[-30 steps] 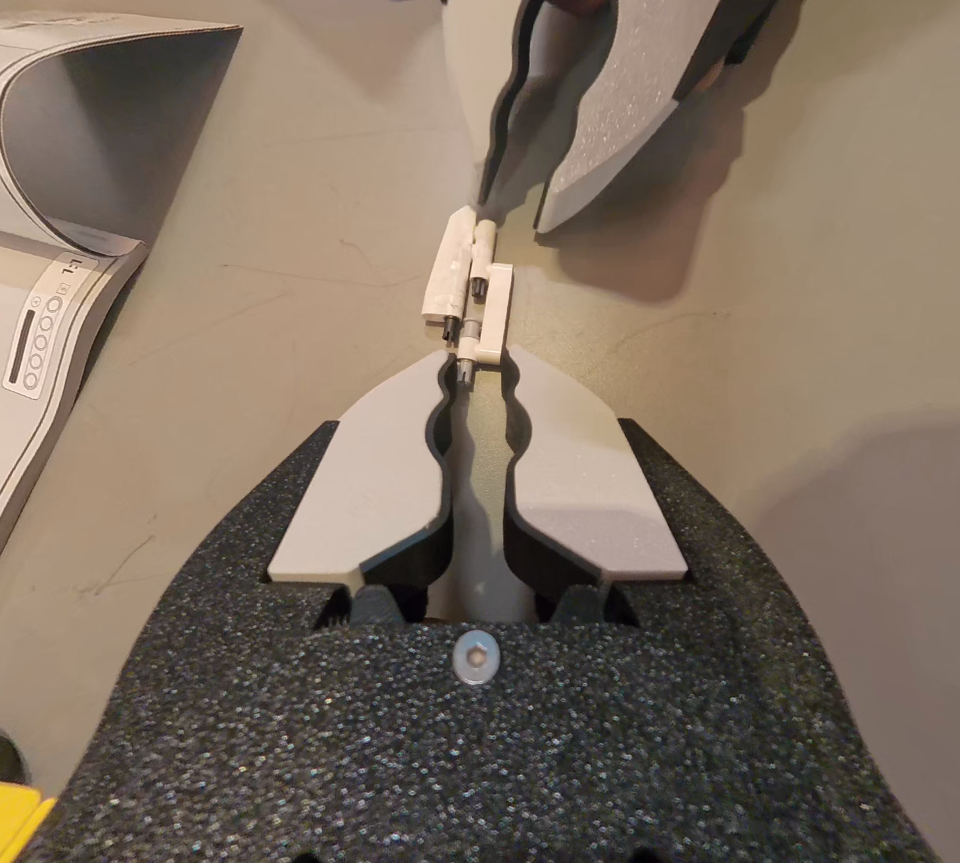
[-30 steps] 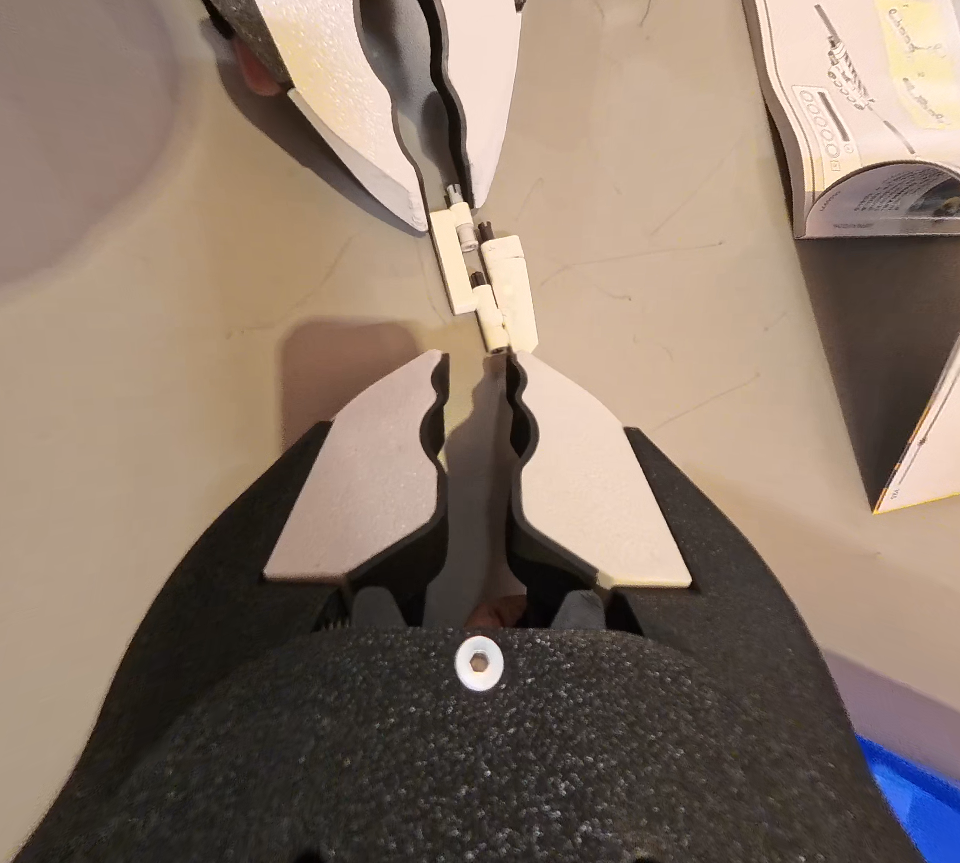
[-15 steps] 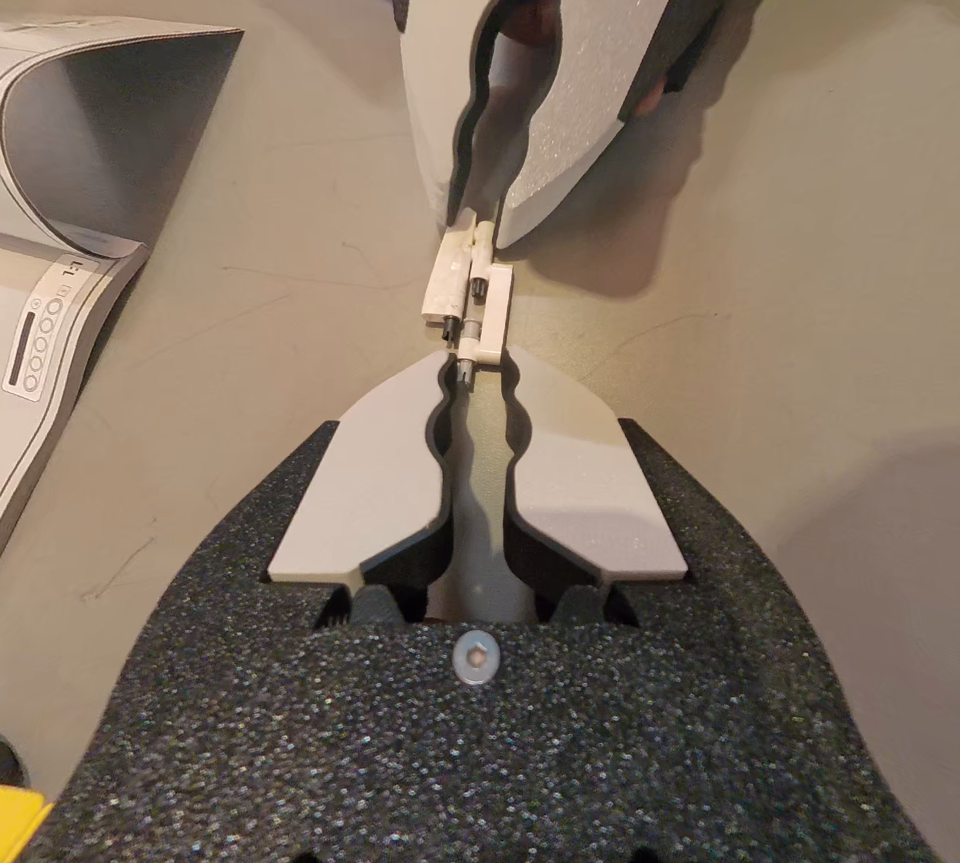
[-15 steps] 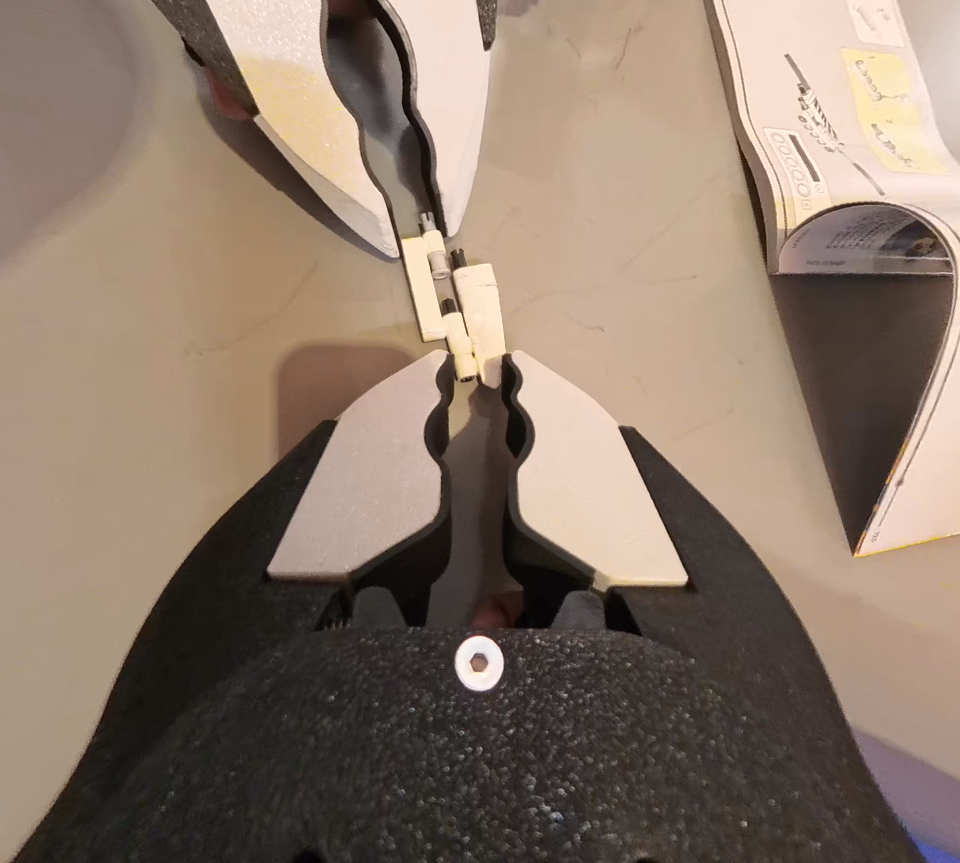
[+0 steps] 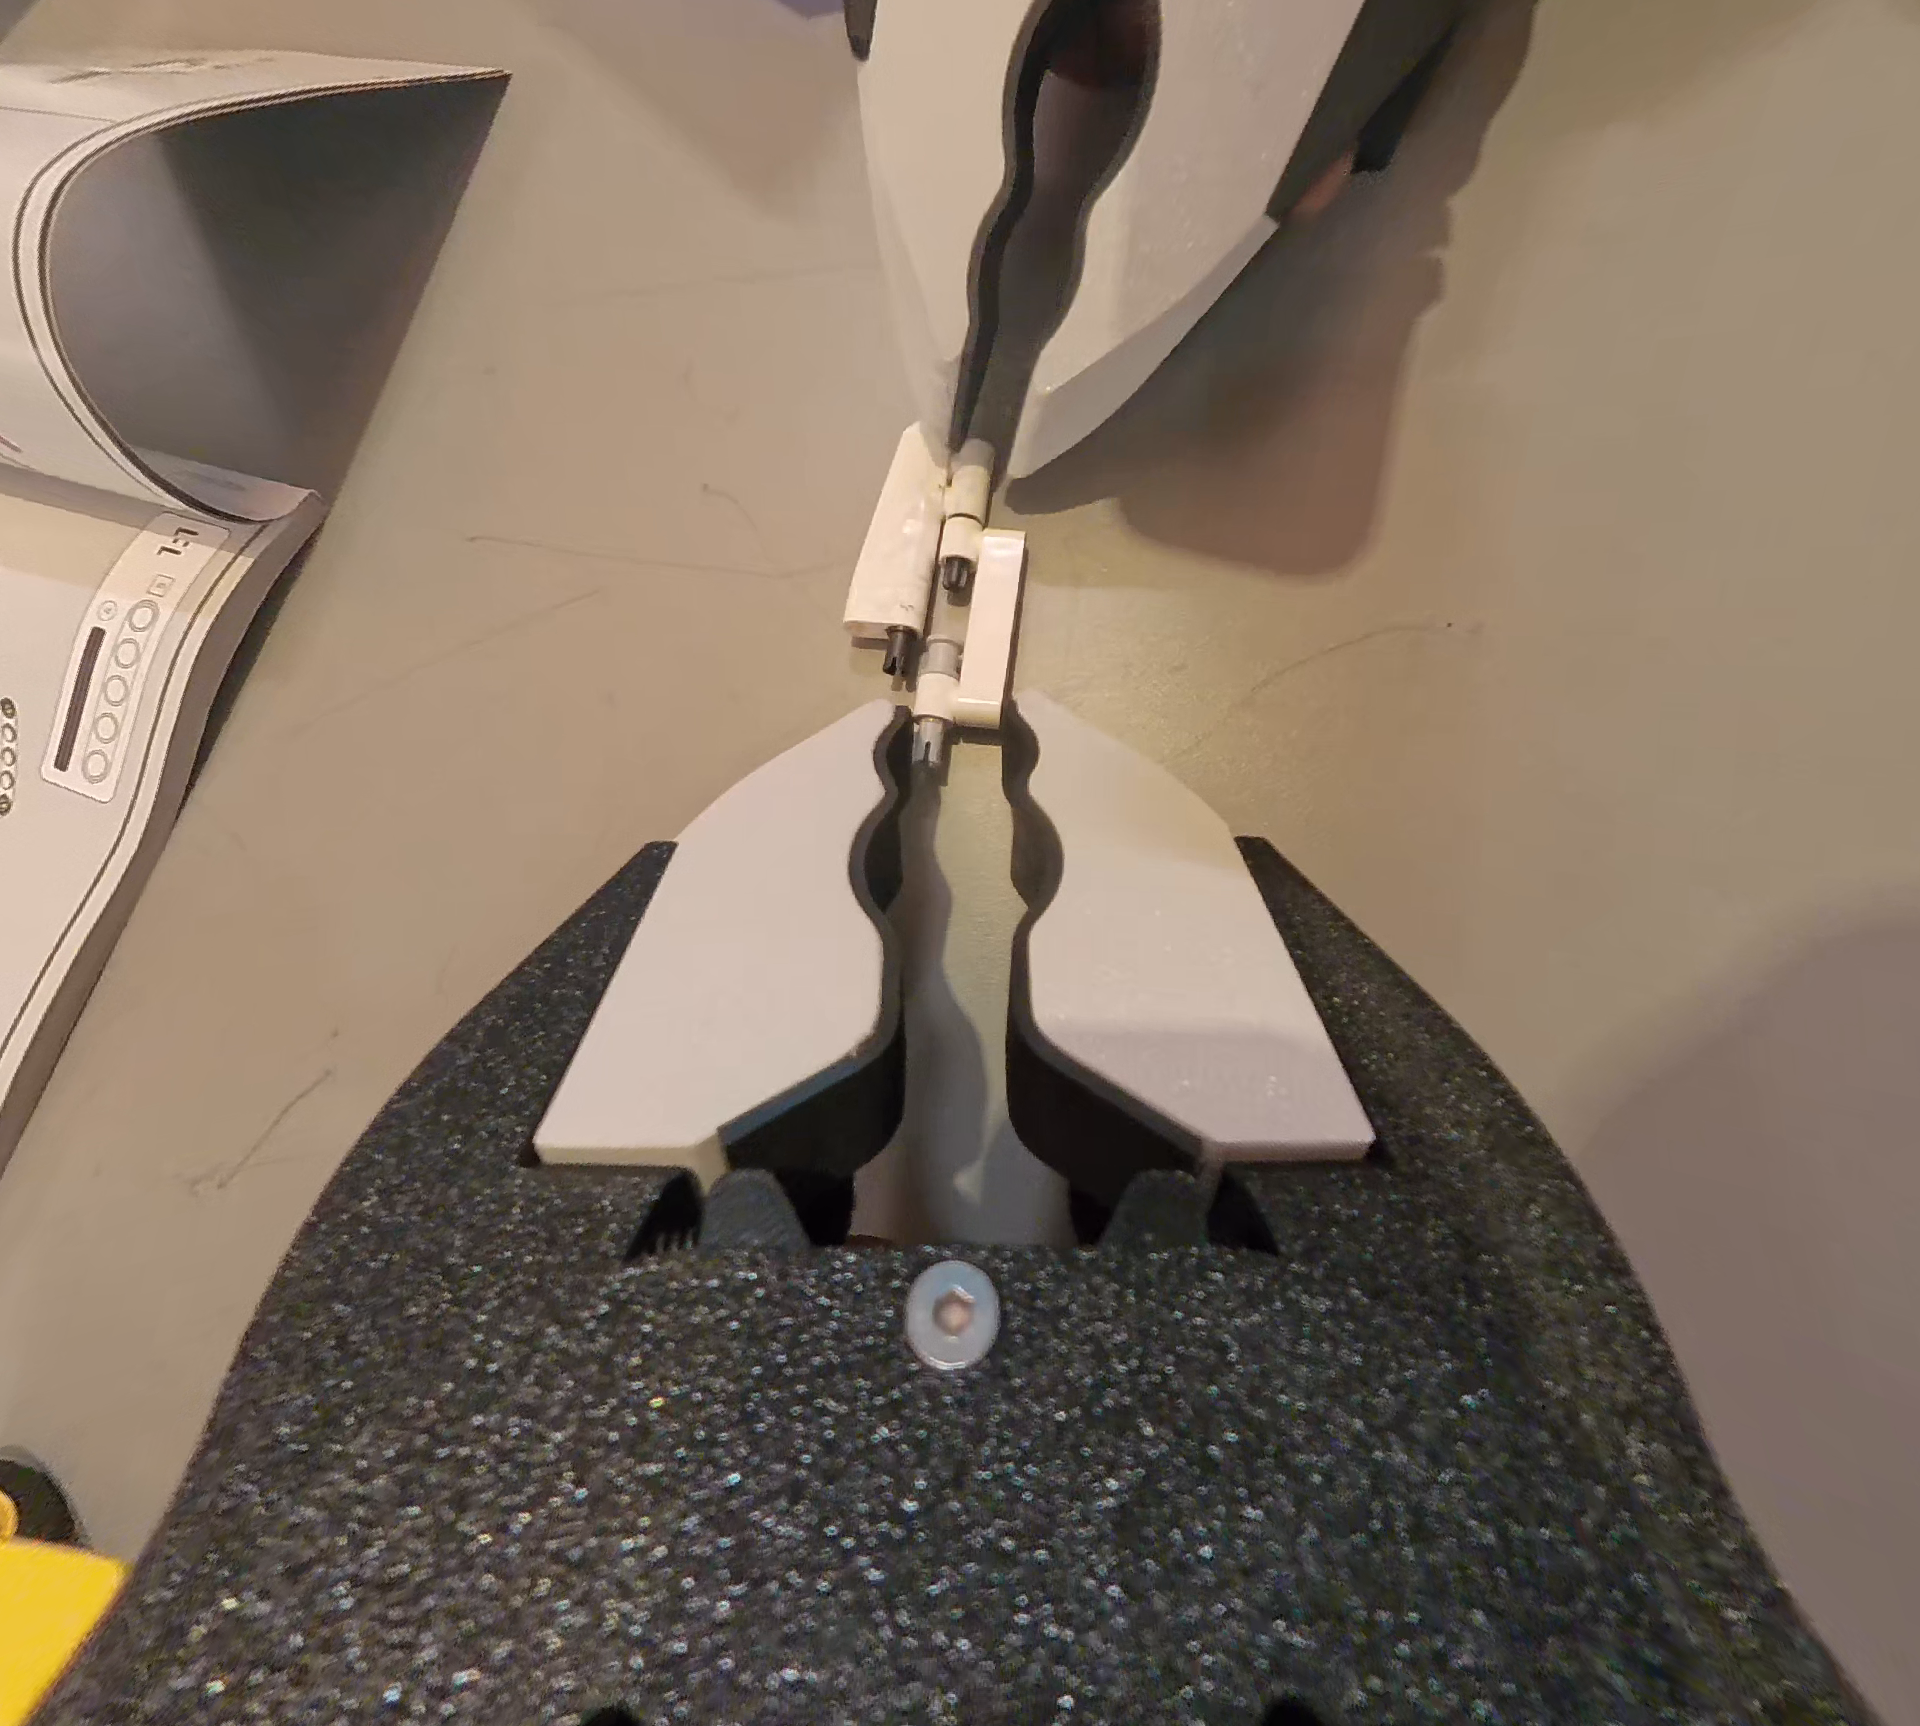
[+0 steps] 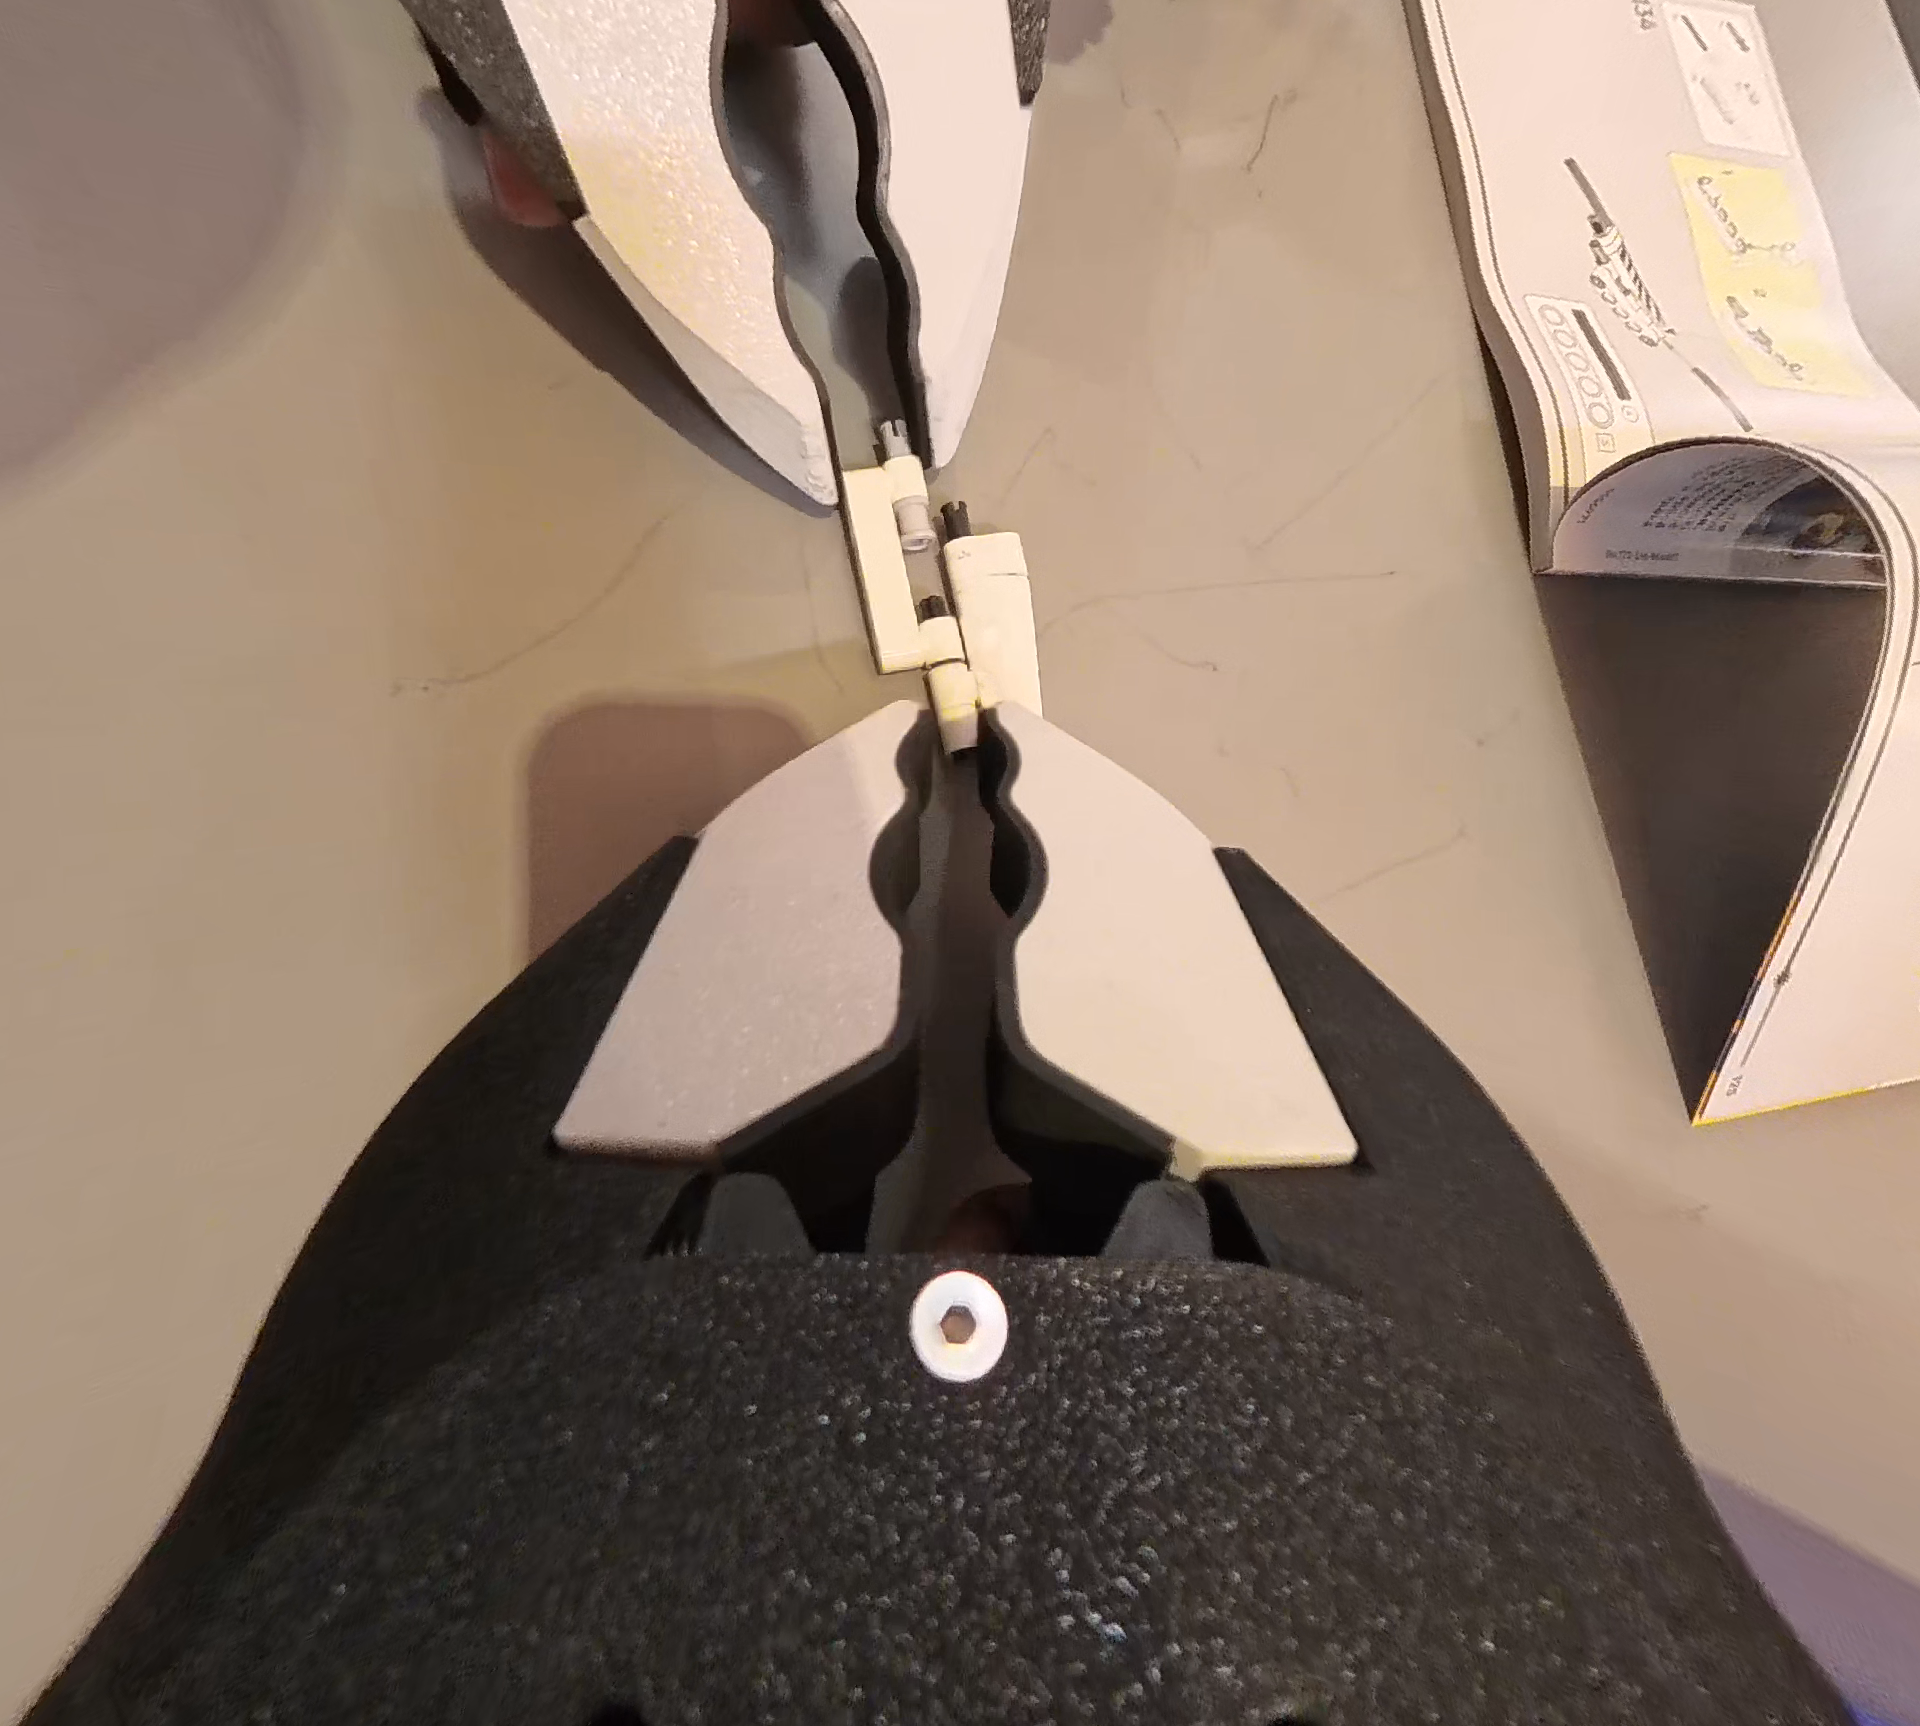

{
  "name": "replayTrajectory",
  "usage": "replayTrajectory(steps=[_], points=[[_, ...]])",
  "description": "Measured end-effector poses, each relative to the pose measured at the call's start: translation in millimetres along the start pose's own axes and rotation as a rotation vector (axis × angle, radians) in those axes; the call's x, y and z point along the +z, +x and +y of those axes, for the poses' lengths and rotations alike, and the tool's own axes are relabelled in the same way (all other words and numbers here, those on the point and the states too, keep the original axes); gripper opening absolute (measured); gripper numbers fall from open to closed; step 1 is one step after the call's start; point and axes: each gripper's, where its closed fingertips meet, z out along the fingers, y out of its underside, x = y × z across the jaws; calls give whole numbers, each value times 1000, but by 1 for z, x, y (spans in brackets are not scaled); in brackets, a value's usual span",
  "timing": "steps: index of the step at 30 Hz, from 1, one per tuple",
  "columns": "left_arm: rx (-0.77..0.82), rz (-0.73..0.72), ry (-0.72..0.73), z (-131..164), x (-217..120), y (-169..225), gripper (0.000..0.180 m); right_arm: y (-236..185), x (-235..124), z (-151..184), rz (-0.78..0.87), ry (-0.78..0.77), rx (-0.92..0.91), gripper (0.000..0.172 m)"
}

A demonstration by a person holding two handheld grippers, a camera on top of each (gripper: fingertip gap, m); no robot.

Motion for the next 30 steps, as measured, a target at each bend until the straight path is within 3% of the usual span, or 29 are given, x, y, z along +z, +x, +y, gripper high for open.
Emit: replayTrajectory(steps=[8, 30], points=[[-9, -2, 10, -1, 0, -2, 17, 6, 0, 2, 9, -4, 53, 24], [-50, 57, 87, -11, -4, 2, 17, 1, 6, 1, -82, -23, 84, 25]])
